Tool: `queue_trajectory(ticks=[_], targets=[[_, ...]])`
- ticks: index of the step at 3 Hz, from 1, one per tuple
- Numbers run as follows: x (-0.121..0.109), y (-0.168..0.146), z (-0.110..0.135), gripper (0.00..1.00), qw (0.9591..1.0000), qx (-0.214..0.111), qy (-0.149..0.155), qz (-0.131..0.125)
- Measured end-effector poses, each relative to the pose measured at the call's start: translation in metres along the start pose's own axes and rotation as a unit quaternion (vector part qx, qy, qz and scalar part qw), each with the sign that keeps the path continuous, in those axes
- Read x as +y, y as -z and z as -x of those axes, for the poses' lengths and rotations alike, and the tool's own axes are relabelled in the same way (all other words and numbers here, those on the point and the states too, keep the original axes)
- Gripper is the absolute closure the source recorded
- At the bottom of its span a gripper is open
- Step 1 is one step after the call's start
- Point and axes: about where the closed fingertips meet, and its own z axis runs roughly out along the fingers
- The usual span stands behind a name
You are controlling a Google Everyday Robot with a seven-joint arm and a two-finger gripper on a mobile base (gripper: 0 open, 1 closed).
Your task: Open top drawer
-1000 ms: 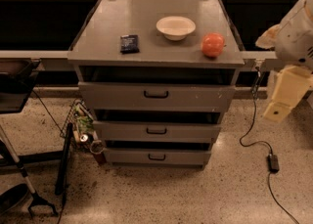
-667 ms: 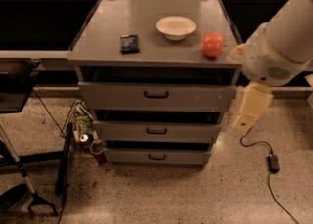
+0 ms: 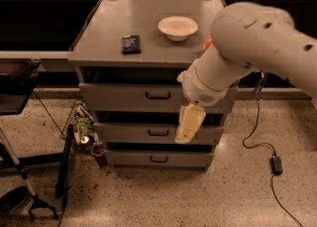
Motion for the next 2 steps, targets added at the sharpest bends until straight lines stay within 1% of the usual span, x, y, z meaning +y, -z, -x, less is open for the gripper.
queue_trajectory(ticks=[1,2], targets=[[-0.023,-0.056,0.021,0.0,0.9999,-0.005,0.009,0.004],[-0.043,-0.105,0.036,0.0,0.9998,-0.01,0.007,0.015]])
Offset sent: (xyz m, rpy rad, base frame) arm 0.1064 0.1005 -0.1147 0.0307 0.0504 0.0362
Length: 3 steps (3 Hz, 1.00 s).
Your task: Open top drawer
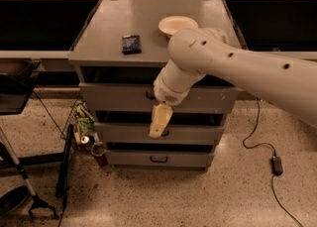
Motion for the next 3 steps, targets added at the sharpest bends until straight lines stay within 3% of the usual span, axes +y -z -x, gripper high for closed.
queue_trajectory(ticks=[1,3], targets=[[-0.019,-0.038,0.007,0.0,0.9998,-0.002,-0.016,0.007],[-0.06,-0.081,0.017,0.0,0.9976,-0.005,-0.068,-0.013]])
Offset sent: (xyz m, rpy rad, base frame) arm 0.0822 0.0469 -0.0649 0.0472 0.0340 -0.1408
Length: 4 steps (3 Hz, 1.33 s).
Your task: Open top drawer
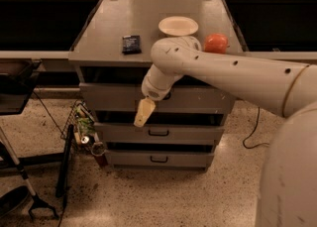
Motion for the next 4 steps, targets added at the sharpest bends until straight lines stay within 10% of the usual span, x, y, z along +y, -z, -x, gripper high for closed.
queue_trajectory(ticks=[4], targets=[[-0.024,-0.047,0.035,0.0,0.9991,-0.019,-0.038,-0.007]])
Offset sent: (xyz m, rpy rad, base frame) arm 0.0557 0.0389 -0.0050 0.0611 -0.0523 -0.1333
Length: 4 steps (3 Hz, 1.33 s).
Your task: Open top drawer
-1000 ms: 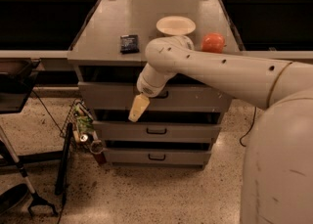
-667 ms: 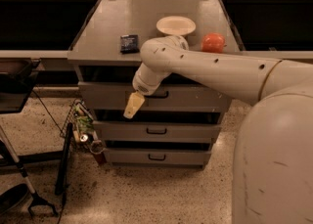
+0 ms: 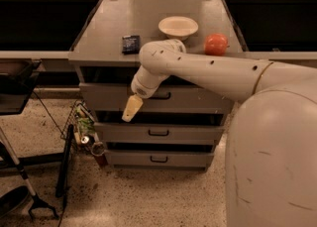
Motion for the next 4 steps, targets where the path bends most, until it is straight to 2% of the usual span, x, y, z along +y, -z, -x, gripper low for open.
queue_trajectory(ticks=[2,3,4], targets=[[0.02,-0.003,0.0,0.0,0.999,-0.036,0.002,0.024],[0.039,0.008,0.008,0.0,0.9944,-0.082,0.018,0.064],[0.078,0.023,0.035,0.0,0.9802,-0.113,0.103,0.126]])
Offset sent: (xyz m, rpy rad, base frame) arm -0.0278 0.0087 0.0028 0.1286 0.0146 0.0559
